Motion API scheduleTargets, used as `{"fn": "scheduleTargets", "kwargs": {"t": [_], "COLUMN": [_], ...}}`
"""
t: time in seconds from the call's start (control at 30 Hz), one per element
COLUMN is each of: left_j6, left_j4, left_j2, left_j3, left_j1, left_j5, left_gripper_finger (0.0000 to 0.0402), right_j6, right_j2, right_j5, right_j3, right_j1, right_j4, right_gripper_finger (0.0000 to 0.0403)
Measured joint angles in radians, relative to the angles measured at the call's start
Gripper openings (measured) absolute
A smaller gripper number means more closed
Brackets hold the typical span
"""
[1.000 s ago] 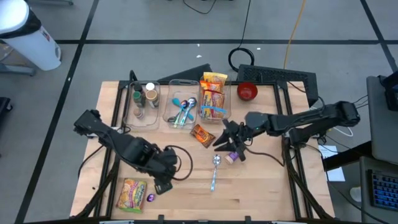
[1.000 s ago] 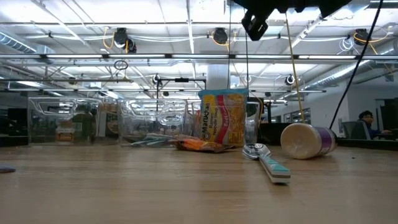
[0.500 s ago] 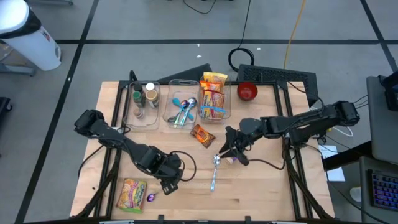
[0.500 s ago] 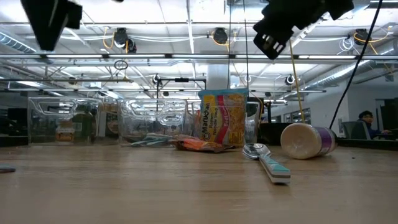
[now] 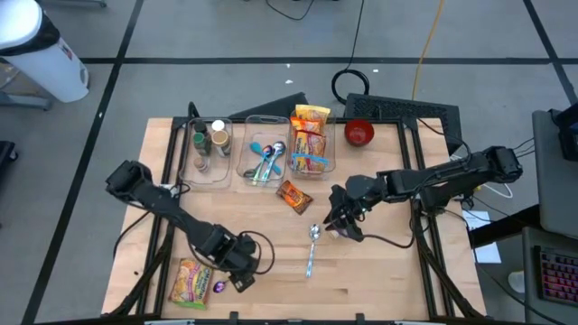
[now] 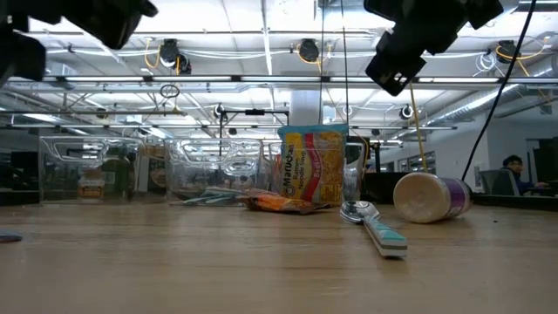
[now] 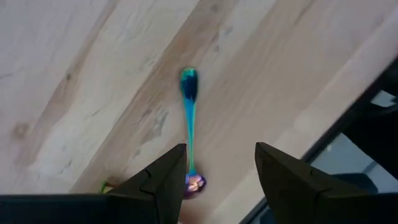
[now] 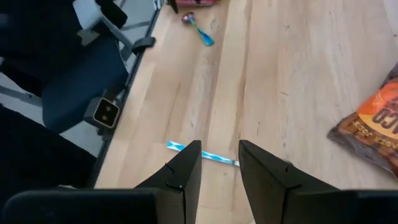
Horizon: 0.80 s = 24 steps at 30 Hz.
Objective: Pick & Place Food Item
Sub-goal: Put the purple and blue spoon into the middle transparent bin
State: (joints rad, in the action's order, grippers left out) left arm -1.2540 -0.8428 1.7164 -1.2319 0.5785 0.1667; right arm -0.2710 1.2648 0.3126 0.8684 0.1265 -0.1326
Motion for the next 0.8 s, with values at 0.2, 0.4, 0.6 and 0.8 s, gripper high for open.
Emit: {"fn": "scheduleTargets", "kwargs": {"t": [0.2, 0.4, 0.6, 0.8], "left_j6": [-0.096, -0.158, -0.159, -0.163], "left_j4": [0.0, 0.003, 0.036, 0.03], "left_j2": [0.0, 0.026, 0.113, 0.163], "left_j3": [0.006, 0.006, 0.007, 0.007], "left_j1": [0.058, 0.104, 0.111, 0.111], "left_j5": [-0.068, -0.107, -0.062, -0.062], "left_gripper_finger": [0.02, 0.02, 0.02, 0.02], "right_j6": [0.036, 0.057, 0.058, 0.057], "right_j2": [0.0, 0.0, 0.0, 0.0], "right_j5": [-0.004, -0.005, -0.006, -0.002], "right_j3": [0.0, 0.0, 0.0, 0.0], "right_j1": [-0.001, -0.004, -0.017, -0.016], "right_j4": [-0.01, -0.01, -0.014, -0.019], "right_gripper_finger": [0.0102, 0.0102, 0.0102, 0.0102]}}
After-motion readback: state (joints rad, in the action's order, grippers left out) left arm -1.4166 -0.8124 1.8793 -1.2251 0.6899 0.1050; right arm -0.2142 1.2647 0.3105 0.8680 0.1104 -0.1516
